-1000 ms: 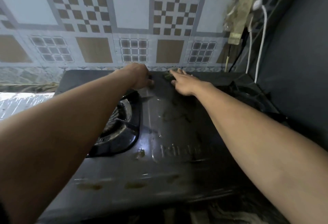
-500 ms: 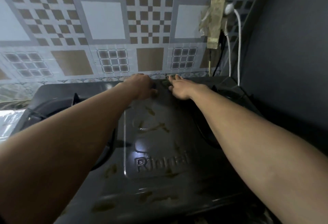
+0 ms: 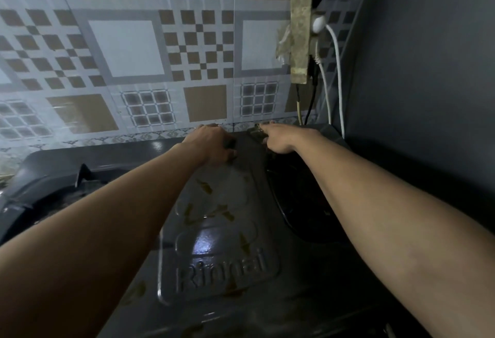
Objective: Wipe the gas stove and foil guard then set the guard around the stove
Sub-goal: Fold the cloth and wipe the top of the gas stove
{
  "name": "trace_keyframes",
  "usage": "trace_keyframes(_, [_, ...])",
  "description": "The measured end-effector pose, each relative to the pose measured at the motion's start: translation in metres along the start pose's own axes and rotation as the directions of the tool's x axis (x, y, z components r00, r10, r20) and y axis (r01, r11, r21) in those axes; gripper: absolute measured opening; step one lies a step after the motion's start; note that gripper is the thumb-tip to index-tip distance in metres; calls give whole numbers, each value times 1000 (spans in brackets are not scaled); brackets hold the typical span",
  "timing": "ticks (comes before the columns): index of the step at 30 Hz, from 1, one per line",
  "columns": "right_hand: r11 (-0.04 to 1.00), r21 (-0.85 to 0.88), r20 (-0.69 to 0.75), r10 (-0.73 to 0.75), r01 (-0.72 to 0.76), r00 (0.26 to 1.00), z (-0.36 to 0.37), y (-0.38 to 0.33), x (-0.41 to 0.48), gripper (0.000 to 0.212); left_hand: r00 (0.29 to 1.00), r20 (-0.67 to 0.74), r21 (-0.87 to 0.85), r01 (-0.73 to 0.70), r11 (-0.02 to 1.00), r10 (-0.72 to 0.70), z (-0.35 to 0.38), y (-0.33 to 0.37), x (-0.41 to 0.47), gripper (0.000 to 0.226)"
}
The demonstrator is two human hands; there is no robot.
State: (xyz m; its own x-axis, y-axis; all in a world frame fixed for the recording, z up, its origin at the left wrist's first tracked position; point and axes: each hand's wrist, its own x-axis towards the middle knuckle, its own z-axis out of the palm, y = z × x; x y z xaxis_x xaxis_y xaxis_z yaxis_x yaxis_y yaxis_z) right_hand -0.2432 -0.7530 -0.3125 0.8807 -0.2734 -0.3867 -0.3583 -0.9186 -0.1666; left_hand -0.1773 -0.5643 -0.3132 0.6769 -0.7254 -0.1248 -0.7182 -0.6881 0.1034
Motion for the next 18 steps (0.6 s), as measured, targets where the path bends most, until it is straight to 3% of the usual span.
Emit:
trace_keyframes(7, [999,-20,-2,38,-38,999,-8,11,-5,57,1000,2,-18,2,1000,-2,1,8,11,45])
trace_keyframes(15, [993,-106,-70,45,-52,997,-19,22,-7,12,1000,-4,-42,-20,999,20,5,33,33,43])
trace_keyframes(18, [994,-72,-96,73,-80,993,-22,30,-3,17,999,-15,-57,-33,998,32,8,41,40,42])
